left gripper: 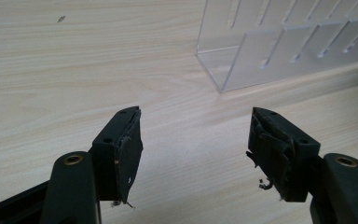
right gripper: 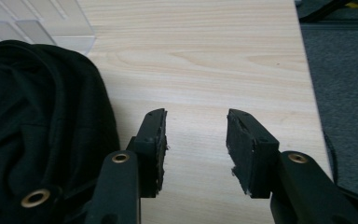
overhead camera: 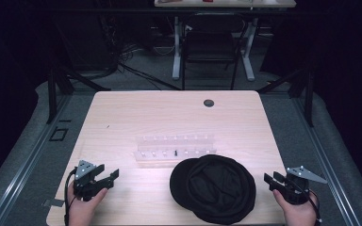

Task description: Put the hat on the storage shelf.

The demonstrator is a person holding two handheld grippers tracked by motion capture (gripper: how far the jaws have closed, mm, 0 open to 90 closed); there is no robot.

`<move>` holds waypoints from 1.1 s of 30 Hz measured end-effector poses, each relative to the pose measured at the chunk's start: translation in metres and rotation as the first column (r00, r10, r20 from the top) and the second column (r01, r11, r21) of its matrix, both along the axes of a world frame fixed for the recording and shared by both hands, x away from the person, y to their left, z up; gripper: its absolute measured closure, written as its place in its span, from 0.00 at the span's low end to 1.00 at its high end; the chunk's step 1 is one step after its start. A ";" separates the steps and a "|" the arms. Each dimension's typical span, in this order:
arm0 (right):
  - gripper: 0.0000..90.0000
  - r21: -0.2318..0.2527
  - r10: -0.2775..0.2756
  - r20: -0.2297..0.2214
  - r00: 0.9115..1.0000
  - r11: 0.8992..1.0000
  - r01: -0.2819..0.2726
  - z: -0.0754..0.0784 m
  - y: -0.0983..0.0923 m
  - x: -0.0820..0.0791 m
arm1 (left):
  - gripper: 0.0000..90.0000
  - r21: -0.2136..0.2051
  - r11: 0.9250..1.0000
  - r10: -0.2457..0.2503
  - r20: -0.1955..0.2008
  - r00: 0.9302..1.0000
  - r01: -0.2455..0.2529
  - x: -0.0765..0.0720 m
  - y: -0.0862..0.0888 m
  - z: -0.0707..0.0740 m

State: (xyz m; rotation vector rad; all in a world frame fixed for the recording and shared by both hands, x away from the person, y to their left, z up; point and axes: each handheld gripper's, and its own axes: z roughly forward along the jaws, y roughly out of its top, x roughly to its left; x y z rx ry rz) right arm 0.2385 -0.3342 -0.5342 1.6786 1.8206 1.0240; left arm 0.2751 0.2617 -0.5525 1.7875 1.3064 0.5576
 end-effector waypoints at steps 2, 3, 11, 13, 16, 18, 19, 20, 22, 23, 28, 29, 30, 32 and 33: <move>0.64 -0.001 -0.007 -0.003 1.000 1.000 0.007 0.000 0.000 0.000 | 0.40 0.015 1.000 0.006 -0.007 1.000 -0.006 0.000 -0.001 0.000; 0.64 -0.001 -0.007 -0.003 1.000 1.000 0.007 0.000 0.000 0.000 | 0.40 0.016 1.000 0.010 -0.006 1.000 -0.010 0.000 -0.001 0.000; 0.69 0.019 -0.016 -0.046 0.999 1.000 0.017 0.003 0.003 0.000 | 0.41 -0.002 1.000 0.011 -0.004 1.000 -0.011 0.000 -0.003 0.001; 0.68 0.011 -0.021 -0.051 0.998 1.000 0.021 0.006 0.003 0.000 | 0.41 -0.005 1.000 0.010 0.002 1.000 -0.010 0.000 -0.004 0.001; 0.67 -0.009 -0.017 -0.068 0.998 1.000 0.016 0.010 0.005 0.001 | 0.43 -0.002 1.000 0.003 -0.003 1.000 -0.003 -0.001 -0.005 0.002; 0.68 -0.008 0.000 -0.073 0.997 1.000 -0.001 0.012 0.006 0.003 | 0.45 -0.002 1.000 0.002 -0.006 1.000 -0.002 -0.002 -0.006 0.001; 0.68 -0.005 0.012 -0.070 0.997 1.000 -0.012 0.014 0.007 0.004 | 0.47 -0.001 1.000 -0.002 -0.007 1.000 0.002 -0.002 -0.006 0.001; 0.69 -0.009 0.017 -0.076 0.997 1.000 -0.017 0.016 0.007 0.004 | 0.47 0.002 1.000 -0.010 -0.012 1.000 0.010 -0.002 -0.006 0.001; 0.71 -0.006 0.040 -0.073 0.997 0.999 -0.040 0.019 0.008 0.005 | 0.50 0.003 1.000 -0.016 -0.010 1.000 0.016 -0.003 -0.006 0.000; 0.71 -0.008 0.050 -0.075 0.996 0.999 -0.051 0.022 0.009 0.005 | 0.51 0.001 1.000 -0.022 -0.011 1.000 0.022 -0.004 -0.006 0.001; 0.70 0.001 0.075 -0.079 0.994 0.997 -0.075 0.031 0.007 0.004 | 0.51 -0.006 1.000 -0.025 -0.011 1.000 0.025 -0.005 -0.005 0.001; 0.68 0.007 0.080 -0.085 0.993 0.997 -0.080 0.032 0.007 0.005 | 0.51 -0.007 1.000 -0.023 -0.012 1.000 0.023 -0.005 -0.005 0.001; 0.67 0.019 0.084 -0.091 0.992 0.996 -0.083 0.033 0.007 0.005 | 0.50 -0.009 1.000 -0.021 -0.014 1.000 0.021 -0.005 -0.005 0.001; 0.63 0.070 0.086 -0.116 0.989 0.995 -0.078 0.034 0.007 0.006 | 0.49 -0.010 1.000 -0.022 -0.016 1.000 0.022 -0.004 -0.006 0.000; 0.65 0.099 0.085 -0.135 0.987 0.993 -0.072 0.034 0.007 0.006 | 0.48 -0.010 1.000 -0.022 -0.017 1.000 0.022 -0.004 -0.006 0.000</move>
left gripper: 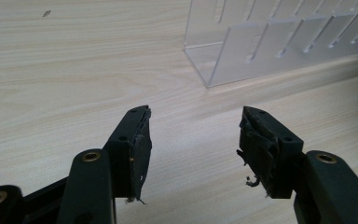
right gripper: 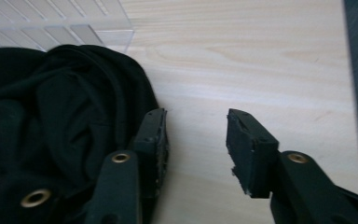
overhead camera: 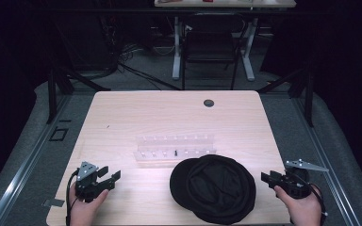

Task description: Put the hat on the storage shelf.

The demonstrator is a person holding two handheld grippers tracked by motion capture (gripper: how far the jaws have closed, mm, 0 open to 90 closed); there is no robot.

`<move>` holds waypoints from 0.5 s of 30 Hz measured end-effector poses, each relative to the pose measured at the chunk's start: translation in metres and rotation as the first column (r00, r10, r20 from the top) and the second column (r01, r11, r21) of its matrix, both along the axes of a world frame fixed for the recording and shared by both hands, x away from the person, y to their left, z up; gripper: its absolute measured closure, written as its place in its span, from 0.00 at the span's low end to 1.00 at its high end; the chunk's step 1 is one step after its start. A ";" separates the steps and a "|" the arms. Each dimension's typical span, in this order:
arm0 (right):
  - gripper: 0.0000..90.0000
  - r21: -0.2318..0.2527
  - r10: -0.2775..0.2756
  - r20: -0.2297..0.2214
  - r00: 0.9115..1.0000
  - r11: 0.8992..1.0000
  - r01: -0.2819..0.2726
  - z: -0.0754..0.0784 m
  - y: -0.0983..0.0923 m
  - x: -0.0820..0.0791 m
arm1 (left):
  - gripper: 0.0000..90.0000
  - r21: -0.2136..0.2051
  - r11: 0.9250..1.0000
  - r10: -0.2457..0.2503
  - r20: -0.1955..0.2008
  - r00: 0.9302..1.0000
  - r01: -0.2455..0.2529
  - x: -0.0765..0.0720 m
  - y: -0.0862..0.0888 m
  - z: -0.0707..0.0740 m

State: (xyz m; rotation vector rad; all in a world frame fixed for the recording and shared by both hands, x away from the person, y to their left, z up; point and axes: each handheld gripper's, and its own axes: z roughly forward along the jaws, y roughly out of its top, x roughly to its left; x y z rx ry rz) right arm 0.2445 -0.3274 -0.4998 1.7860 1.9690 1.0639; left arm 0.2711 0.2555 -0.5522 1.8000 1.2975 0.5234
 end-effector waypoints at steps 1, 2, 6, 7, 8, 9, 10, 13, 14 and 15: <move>0.67 0.017 0.000 -0.010 1.000 1.000 0.000 0.000 -0.001 0.000 | 0.48 -0.002 1.000 -0.002 0.000 1.000 0.002 0.000 0.000 0.000; 0.68 0.037 0.003 -0.035 0.999 0.999 -0.002 0.001 -0.001 0.001 | 0.48 -0.005 1.000 -0.002 0.000 1.000 0.002 0.000 -0.001 0.000; 0.72 0.092 0.024 -0.102 0.995 0.996 -0.015 0.004 -0.005 0.004 | 0.48 -0.001 1.000 -0.008 0.001 1.000 0.008 0.000 -0.001 -0.001; 0.73 0.092 0.027 -0.111 0.993 0.996 -0.017 0.005 -0.005 0.004 | 0.48 -0.001 1.000 -0.012 -0.004 1.000 0.012 0.000 -0.002 -0.001; 0.73 0.096 0.043 -0.124 0.991 0.995 -0.031 0.005 -0.005 0.004 | 0.48 0.000 1.000 -0.013 -0.004 1.000 0.013 0.000 -0.002 -0.001; 0.73 0.093 0.054 -0.137 0.989 0.995 -0.041 0.005 -0.005 0.005 | 0.48 0.000 1.000 -0.014 -0.005 1.000 0.014 0.000 -0.002 -0.001; 0.73 0.091 0.059 -0.154 0.986 0.995 -0.045 0.006 -0.003 0.005 | 0.48 -0.001 1.000 -0.014 -0.005 1.000 0.014 0.001 -0.002 -0.002; 0.73 0.081 0.081 -0.199 0.977 0.995 -0.066 0.006 0.001 0.005 | 0.48 0.002 1.000 -0.015 -0.009 1.000 0.015 0.001 -0.002 -0.002; 0.74 0.077 0.090 -0.212 0.973 0.994 -0.075 0.006 0.002 0.006 | 0.48 0.000 1.000 -0.015 -0.010 1.000 0.015 0.001 -0.002 -0.002; 0.74 0.073 0.091 -0.225 0.970 0.994 -0.077 0.005 0.004 0.006 | 0.48 -0.002 1.000 -0.015 -0.013 1.000 0.015 0.001 -0.003 -0.002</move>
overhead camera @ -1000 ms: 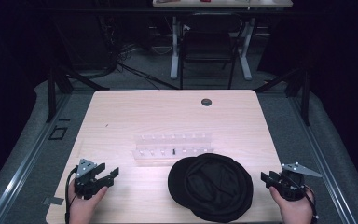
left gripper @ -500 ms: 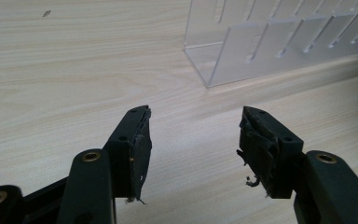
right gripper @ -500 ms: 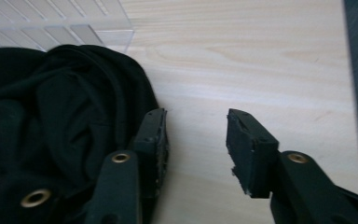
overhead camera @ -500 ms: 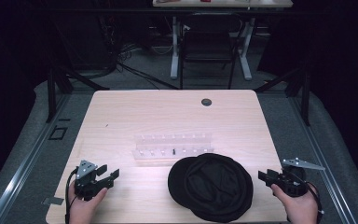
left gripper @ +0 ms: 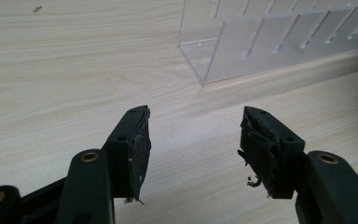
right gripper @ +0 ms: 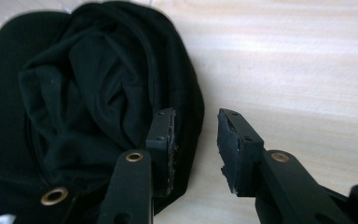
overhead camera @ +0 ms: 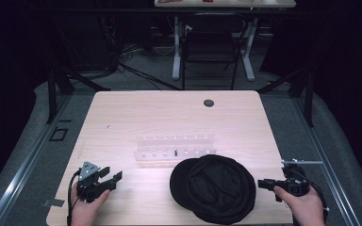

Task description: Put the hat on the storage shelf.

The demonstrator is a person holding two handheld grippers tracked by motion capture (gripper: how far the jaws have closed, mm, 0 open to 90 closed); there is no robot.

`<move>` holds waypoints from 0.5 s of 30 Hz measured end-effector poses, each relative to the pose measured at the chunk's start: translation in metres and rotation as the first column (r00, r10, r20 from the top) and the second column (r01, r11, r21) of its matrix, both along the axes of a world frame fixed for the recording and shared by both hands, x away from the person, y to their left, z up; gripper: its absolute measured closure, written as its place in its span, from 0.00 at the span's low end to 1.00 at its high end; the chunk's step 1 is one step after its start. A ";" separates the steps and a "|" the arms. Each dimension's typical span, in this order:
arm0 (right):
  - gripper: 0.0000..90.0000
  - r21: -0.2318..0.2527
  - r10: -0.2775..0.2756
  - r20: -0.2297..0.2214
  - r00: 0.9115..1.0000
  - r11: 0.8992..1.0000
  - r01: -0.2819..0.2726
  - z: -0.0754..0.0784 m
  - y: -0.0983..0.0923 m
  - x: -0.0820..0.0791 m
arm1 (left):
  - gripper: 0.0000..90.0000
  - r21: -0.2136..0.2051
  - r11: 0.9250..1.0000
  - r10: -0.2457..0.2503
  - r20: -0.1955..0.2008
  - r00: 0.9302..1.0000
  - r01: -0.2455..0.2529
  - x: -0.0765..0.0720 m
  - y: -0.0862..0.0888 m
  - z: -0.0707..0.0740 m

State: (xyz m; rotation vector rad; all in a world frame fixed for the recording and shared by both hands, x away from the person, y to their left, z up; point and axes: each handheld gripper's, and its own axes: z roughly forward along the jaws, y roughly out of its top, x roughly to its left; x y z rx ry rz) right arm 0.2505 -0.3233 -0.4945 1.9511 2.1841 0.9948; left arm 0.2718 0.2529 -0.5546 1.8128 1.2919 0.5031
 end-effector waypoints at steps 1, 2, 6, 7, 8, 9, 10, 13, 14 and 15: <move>0.74 -0.009 0.007 -0.013 1.000 1.000 -0.008 0.000 0.002 0.001 | 0.48 -0.001 1.000 0.002 0.003 1.000 -0.002 0.000 0.000 0.000; 0.74 -0.010 0.012 -0.028 1.000 1.000 -0.012 -0.001 0.004 0.002 | 0.48 -0.001 1.000 0.001 0.001 1.000 -0.001 0.000 0.000 0.000; 0.74 0.005 0.016 -0.062 0.998 1.000 -0.016 -0.002 0.008 0.006 | 0.48 -0.002 1.000 -0.001 0.002 1.000 0.001 0.000 -0.001 0.000; 0.74 0.013 0.018 -0.079 0.997 1.000 -0.017 -0.002 0.009 0.007 | 0.48 -0.003 1.000 -0.001 0.001 1.000 0.001 0.000 -0.001 -0.001; 0.74 0.017 0.019 -0.090 0.996 1.000 -0.017 -0.003 0.009 0.008 | 0.48 -0.002 1.000 -0.001 0.001 1.000 0.001 0.000 0.000 -0.001; 0.73 0.015 0.017 -0.097 0.995 1.000 -0.016 -0.004 0.009 0.009 | 0.48 -0.002 1.000 -0.001 0.000 1.000 0.001 0.000 0.000 -0.001; 0.73 0.004 0.022 -0.107 0.994 1.000 -0.021 -0.005 0.010 0.010 | 0.48 -0.001 1.000 -0.003 0.001 1.000 0.003 0.000 0.000 -0.001; 0.73 0.002 0.020 -0.132 0.991 1.000 -0.020 -0.010 0.010 0.014 | 0.48 -0.002 1.000 -0.003 0.001 1.000 0.003 0.000 -0.001 -0.001; 0.74 0.011 0.009 -0.139 0.990 1.000 -0.008 -0.012 0.011 0.014 | 0.48 -0.001 1.000 -0.003 0.001 1.000 0.003 0.000 -0.001 -0.001; 0.74 0.022 0.010 -0.151 0.988 1.000 -0.006 -0.014 0.011 0.016 | 0.48 -0.001 1.000 -0.003 0.001 1.000 0.003 0.001 -0.001 -0.001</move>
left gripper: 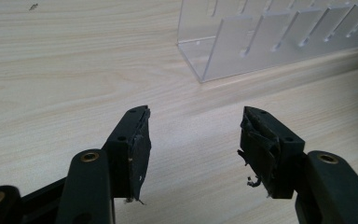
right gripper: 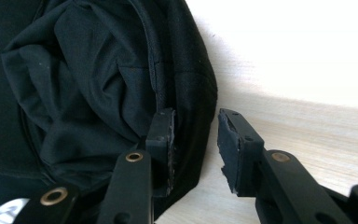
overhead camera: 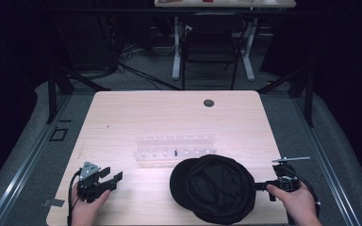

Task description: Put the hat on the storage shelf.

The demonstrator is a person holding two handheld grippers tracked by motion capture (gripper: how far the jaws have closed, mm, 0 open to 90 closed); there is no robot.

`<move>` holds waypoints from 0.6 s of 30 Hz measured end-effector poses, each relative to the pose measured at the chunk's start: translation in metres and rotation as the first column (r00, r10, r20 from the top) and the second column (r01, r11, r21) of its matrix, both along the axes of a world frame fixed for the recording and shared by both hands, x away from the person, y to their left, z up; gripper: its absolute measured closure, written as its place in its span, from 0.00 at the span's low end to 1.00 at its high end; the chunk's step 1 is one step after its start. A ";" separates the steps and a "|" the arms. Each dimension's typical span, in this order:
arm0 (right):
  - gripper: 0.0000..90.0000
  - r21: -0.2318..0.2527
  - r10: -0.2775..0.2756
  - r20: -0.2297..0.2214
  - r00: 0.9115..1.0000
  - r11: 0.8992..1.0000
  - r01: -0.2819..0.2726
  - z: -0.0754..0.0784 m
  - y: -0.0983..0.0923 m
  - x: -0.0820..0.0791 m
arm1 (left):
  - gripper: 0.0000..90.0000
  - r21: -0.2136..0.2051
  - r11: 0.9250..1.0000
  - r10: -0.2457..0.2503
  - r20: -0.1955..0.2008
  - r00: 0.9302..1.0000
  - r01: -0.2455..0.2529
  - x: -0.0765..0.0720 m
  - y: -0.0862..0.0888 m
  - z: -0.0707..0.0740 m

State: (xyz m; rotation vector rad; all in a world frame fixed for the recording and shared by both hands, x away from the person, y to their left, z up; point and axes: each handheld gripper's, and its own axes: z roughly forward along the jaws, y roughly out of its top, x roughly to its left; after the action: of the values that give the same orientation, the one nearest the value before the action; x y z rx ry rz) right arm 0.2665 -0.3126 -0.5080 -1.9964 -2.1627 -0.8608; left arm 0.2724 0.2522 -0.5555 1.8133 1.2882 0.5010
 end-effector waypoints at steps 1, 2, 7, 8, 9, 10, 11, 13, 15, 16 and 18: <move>0.74 -0.001 0.003 -0.007 1.000 1.000 -0.003 -0.001 0.000 0.001 | 0.48 0.000 1.000 0.000 -0.001 1.000 0.000 0.000 0.000 0.000; 0.75 -0.002 0.007 -0.010 1.000 1.000 -0.007 -0.001 0.001 0.002 | 0.48 -0.001 1.000 0.000 -0.001 1.000 0.000 0.000 0.000 0.000; 0.80 -0.009 0.015 -0.033 0.999 1.000 -0.015 -0.003 0.004 0.006 | 0.48 0.001 1.000 0.000 -0.001 1.000 0.000 0.000 0.000 0.000; 0.82 -0.005 0.015 -0.048 0.999 1.000 -0.015 -0.004 0.004 0.008 | 0.48 0.003 1.000 -0.001 -0.004 1.000 0.001 0.000 0.000 0.000; 0.83 -0.002 0.012 -0.053 0.999 1.000 -0.012 -0.005 0.004 0.008 | 0.48 0.000 1.000 0.002 -0.002 1.000 -0.002 0.000 0.000 0.000; 0.84 -0.004 0.018 -0.060 0.998 1.000 -0.019 -0.006 0.004 0.009 | 0.48 0.000 1.000 0.002 -0.003 1.000 -0.002 0.000 0.000 0.000; 0.85 -0.001 0.023 -0.068 0.997 1.000 -0.023 -0.006 0.004 0.010 | 0.48 0.001 1.000 0.002 -0.003 1.000 -0.002 0.000 0.000 0.000; 0.86 -0.001 0.021 -0.072 0.997 1.000 -0.021 -0.007 0.004 0.010 | 0.48 0.000 1.000 0.002 -0.003 1.000 -0.002 0.000 0.000 0.000; 0.86 0.005 0.019 -0.081 0.997 1.000 -0.019 -0.008 0.004 0.012 | 0.48 0.003 1.000 -0.001 -0.006 1.000 0.001 0.000 0.000 0.000; 0.86 0.013 0.019 -0.082 0.996 1.000 -0.018 -0.009 0.004 0.012 | 0.48 0.002 1.000 -0.001 -0.006 1.000 0.001 0.000 0.000 0.000; 0.87 0.012 0.022 -0.090 0.996 1.000 -0.021 -0.009 0.005 0.013 | 0.48 0.003 1.000 -0.001 -0.006 1.000 0.001 0.000 0.000 0.000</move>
State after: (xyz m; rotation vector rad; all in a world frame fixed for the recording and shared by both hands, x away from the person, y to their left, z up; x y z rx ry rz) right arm 0.2795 -0.3078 -0.5173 -1.9638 -2.1221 -0.7630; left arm 0.2727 0.2522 -0.5557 1.8187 1.2910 0.4975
